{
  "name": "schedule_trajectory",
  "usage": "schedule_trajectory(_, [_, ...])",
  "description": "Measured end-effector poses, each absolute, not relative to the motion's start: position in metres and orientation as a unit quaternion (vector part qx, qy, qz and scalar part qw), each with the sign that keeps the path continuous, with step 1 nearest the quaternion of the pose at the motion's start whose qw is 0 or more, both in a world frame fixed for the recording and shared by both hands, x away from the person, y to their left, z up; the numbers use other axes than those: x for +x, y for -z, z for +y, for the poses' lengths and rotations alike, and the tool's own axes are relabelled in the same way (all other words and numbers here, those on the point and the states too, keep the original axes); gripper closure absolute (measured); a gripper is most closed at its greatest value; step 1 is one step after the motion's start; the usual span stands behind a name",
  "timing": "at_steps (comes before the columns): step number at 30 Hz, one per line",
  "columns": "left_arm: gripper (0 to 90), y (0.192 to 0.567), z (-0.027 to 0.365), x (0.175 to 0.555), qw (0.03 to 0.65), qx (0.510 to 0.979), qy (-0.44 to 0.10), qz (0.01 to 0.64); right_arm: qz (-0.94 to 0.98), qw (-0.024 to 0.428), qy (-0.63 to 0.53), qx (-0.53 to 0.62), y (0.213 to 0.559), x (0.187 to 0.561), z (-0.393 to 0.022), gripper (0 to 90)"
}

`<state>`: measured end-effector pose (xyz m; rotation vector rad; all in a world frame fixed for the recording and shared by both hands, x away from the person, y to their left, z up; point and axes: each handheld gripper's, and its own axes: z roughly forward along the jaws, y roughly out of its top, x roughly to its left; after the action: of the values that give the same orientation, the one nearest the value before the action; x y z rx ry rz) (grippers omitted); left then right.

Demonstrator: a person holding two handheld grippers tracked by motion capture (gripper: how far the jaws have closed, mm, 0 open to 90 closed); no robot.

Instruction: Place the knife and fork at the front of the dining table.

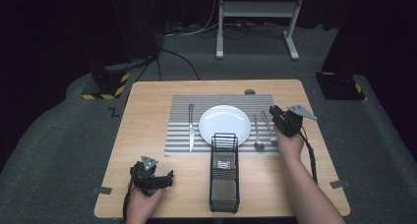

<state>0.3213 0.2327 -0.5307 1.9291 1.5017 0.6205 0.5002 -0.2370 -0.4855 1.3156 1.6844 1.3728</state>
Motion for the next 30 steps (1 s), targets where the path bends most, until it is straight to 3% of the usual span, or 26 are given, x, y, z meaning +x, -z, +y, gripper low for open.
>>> schedule_trajectory(12, [0.0, 0.531, 0.233, 0.321, 0.304, 0.731, -0.234, 0.564, 0.673, 0.31, -0.417, 0.526, 0.506, 0.422, -0.264, 75.3])
schedule_trajectory(24, [0.0, 0.531, 0.233, 0.321, 0.305, 0.732, -0.234, 0.563, 0.709, 0.283, -0.379, 0.523, 0.52, 0.403, -0.256, 75.1])
schedule_trajectory(30, [0.0, 0.531, 0.233, 0.321, 0.305, 0.732, -0.234, 0.563, 0.705, 0.28, -0.39, 0.522, 0.519, 0.391, -0.253, 69.8])
